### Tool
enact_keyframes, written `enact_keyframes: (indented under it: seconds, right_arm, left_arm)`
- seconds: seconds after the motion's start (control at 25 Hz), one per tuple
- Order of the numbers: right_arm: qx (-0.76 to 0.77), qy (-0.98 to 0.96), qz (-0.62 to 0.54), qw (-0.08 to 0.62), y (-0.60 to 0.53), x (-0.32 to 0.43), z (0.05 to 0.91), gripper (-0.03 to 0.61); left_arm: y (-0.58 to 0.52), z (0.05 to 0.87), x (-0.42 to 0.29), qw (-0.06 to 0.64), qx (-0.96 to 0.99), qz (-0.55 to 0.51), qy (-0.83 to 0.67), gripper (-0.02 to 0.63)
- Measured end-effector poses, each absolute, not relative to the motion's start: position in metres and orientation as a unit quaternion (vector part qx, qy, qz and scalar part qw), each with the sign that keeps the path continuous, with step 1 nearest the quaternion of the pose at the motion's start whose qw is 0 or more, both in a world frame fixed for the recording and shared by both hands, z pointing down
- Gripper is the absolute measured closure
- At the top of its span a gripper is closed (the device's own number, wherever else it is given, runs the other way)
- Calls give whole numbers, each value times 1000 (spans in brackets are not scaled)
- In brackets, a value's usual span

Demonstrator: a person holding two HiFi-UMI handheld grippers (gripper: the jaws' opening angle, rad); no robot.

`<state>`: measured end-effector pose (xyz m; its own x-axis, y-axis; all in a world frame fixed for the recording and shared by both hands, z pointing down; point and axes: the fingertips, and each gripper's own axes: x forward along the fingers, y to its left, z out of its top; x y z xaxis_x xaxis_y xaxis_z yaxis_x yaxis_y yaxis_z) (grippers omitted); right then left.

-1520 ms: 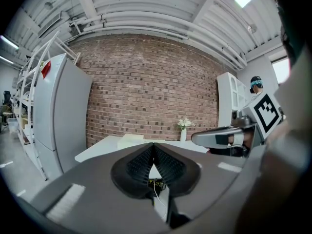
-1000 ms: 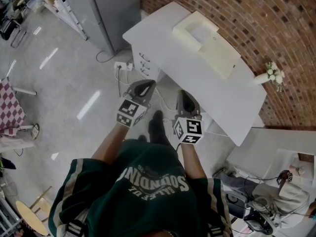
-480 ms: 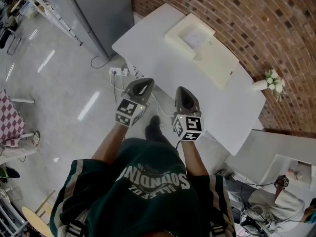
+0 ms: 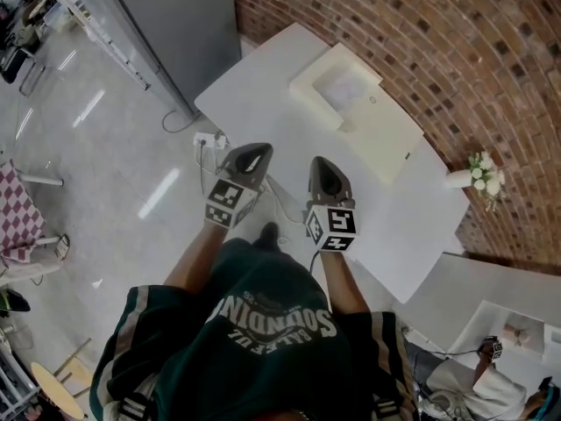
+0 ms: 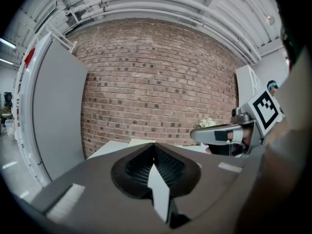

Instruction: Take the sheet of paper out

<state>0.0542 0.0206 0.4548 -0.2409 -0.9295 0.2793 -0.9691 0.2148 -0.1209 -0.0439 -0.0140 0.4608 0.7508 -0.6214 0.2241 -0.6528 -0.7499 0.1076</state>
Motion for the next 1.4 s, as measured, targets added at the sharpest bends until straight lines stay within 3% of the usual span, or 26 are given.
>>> enact_keyframes:
  seconds: [0.64, 1.4]
  right_arm:
    - [627, -765, 136, 63, -30, 79, 451, 577]
    - [718, -675, 162, 55, -166, 111, 462, 578]
  left_arm:
    - [-67, 460, -19, 88, 937, 83, -329, 603]
    - [-221, 473, 28, 93, 971, 97, -198, 603]
